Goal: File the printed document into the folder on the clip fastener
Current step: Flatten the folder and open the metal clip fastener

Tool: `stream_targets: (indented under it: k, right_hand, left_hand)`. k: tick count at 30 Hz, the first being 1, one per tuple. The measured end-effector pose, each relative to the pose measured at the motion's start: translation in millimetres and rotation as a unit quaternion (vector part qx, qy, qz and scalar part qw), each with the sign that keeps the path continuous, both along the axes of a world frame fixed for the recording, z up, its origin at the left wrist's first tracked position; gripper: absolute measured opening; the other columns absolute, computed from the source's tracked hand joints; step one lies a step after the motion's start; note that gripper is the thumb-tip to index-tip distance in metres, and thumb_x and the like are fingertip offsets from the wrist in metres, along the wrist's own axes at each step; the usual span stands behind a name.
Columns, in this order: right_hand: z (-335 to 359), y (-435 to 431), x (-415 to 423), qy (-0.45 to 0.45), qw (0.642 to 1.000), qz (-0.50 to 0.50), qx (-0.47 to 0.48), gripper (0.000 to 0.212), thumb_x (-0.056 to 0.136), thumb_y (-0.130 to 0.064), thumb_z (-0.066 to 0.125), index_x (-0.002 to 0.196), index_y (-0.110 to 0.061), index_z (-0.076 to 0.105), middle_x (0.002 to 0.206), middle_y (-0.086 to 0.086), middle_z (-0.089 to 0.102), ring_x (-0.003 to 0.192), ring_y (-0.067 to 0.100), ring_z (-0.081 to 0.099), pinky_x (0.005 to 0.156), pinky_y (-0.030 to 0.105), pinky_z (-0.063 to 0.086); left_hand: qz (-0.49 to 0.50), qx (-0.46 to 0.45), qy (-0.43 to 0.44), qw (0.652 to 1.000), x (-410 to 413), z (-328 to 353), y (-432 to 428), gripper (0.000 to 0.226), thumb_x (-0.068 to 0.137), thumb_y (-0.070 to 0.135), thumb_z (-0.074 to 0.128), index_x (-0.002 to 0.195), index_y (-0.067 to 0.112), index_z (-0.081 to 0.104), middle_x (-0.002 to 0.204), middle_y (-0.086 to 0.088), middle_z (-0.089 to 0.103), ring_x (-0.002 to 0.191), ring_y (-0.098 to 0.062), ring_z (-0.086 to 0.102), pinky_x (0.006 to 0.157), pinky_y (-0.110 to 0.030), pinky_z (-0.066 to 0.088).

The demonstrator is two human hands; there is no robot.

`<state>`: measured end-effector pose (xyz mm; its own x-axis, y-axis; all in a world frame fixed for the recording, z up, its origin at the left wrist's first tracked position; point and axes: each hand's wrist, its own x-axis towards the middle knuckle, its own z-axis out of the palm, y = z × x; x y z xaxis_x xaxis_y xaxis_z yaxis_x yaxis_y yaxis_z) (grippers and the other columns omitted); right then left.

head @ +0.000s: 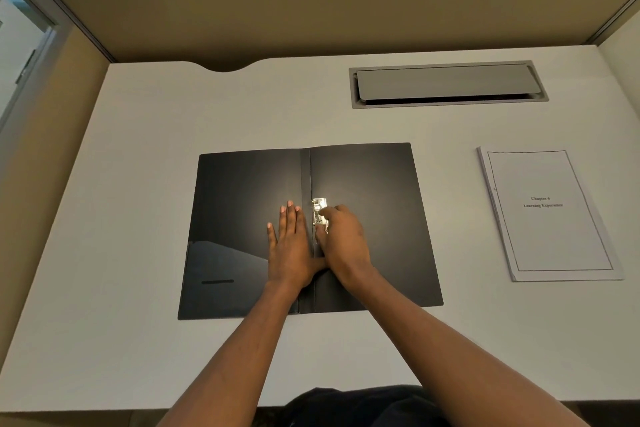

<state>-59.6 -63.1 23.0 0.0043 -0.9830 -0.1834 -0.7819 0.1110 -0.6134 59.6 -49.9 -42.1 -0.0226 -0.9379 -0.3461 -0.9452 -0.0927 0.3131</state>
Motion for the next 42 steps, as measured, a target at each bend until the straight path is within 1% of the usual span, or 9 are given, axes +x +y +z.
stream_targets:
  k: [3,9,13,17,23,28,37,40,42]
  right_hand:
    - [1.7,-5.7,1.4,-0.060,0.998,0.018,0.000,0.016,0.097,-0.010,0.062,0.107,-0.006,0.074,0.102,0.011,0.072,0.088,0.019,0.068,0.084,0.034,0.059]
    - [0.7,-29.7,0.7,-0.090,0.995,0.031,-0.037,0.023,0.095,-0.003,0.061,0.114,-0.004,0.074,0.112,0.012,0.074,0.102,0.022,0.070,0.094,0.034,0.056]
    - [-0.6,-57.6,0.0,-0.098,0.995,0.016,-0.029,0.023,0.095,-0.005,0.061,0.112,-0.007,0.077,0.109,0.009,0.077,0.100,0.020,0.072,0.093,0.031,0.056]
    - [-5.6,-87.6,-3.5,-0.086,0.996,0.022,0.011,0.015,0.093,-0.005,0.066,0.104,-0.010,0.074,0.098,0.006,0.075,0.090,0.018,0.070,0.086,0.037,0.059]
    - [-14.3,-119.3,-4.2,-0.050,0.995,0.042,0.078,0.012,0.090,-0.005,0.071,0.099,-0.006,0.079,0.098,0.012,0.078,0.092,0.023,0.073,0.093,0.041,0.057]
    - [-22.2,-125.6,-4.1,-0.038,0.993,0.040,0.102,0.010,0.092,-0.008,0.070,0.098,-0.008,0.079,0.095,0.010,0.078,0.089,0.023,0.074,0.091,0.043,0.058]
    - [-24.8,-120.0,-10.1,-0.049,0.994,0.060,0.075,0.020,0.094,-0.012,0.068,0.112,-0.009,0.076,0.110,0.009,0.077,0.101,0.021,0.072,0.098,0.039,0.056]
    - [-22.8,-112.1,-15.2,-0.061,0.995,0.056,0.061,0.027,0.095,-0.011,0.066,0.121,-0.011,0.072,0.117,0.009,0.075,0.108,0.022,0.070,0.101,0.039,0.054]
    - [-21.1,-104.3,-21.1,-0.070,0.995,0.048,0.056,0.033,0.095,-0.013,0.065,0.128,-0.013,0.068,0.122,0.007,0.073,0.113,0.021,0.068,0.102,0.041,0.054]
  left_hand:
    - [0.000,-0.004,0.002,1.000,0.1,1.7,0.8,0.129,0.078,0.075,0.065,0.164,0.014,-0.009,0.172,-0.006,-0.016,0.158,-0.023,-0.020,0.128,-0.052,-0.009]
    - [0.000,0.001,-0.014,1.000,-1.8,1.8,1.2,0.141,0.068,0.083,0.066,0.163,0.013,-0.011,0.172,-0.006,-0.020,0.157,-0.023,-0.022,0.128,-0.053,-0.008]
    - [0.000,-0.002,-0.010,1.000,-0.9,1.9,2.1,0.145,0.065,0.085,0.067,0.163,0.013,-0.012,0.171,-0.006,-0.021,0.157,-0.023,-0.022,0.128,-0.053,-0.008]
    - [-0.002,-0.001,-0.010,1.000,-0.6,4.0,2.0,0.145,0.065,0.086,0.066,0.163,0.013,-0.012,0.172,-0.007,-0.018,0.158,-0.024,-0.021,0.129,-0.053,-0.006]
    - [-0.003,0.006,-0.014,1.000,-0.5,6.1,1.4,0.145,0.065,0.086,0.065,0.162,0.013,-0.013,0.172,-0.007,-0.019,0.158,-0.024,-0.021,0.128,-0.052,-0.008]
    - [0.000,-0.011,-0.006,1.000,0.5,6.1,2.4,0.143,0.066,0.086,0.065,0.163,0.013,-0.011,0.172,-0.007,-0.017,0.158,-0.023,-0.020,0.128,-0.051,-0.009]
    - [-0.008,-0.032,0.002,0.999,2.2,13.0,8.8,0.133,0.071,0.087,0.059,0.165,0.012,0.001,0.174,-0.007,-0.007,0.160,-0.021,-0.014,0.129,-0.051,-0.006]
    - [0.000,-0.032,0.036,0.999,1.0,16.7,12.9,0.118,0.080,0.083,0.055,0.165,0.014,0.010,0.174,-0.004,0.000,0.161,-0.019,-0.010,0.129,-0.048,-0.009]
    - [0.012,-0.045,0.058,0.997,-1.5,19.6,17.1,0.104,0.088,0.071,0.056,0.165,0.016,0.014,0.174,-0.003,0.005,0.161,-0.018,-0.005,0.129,-0.045,-0.008]
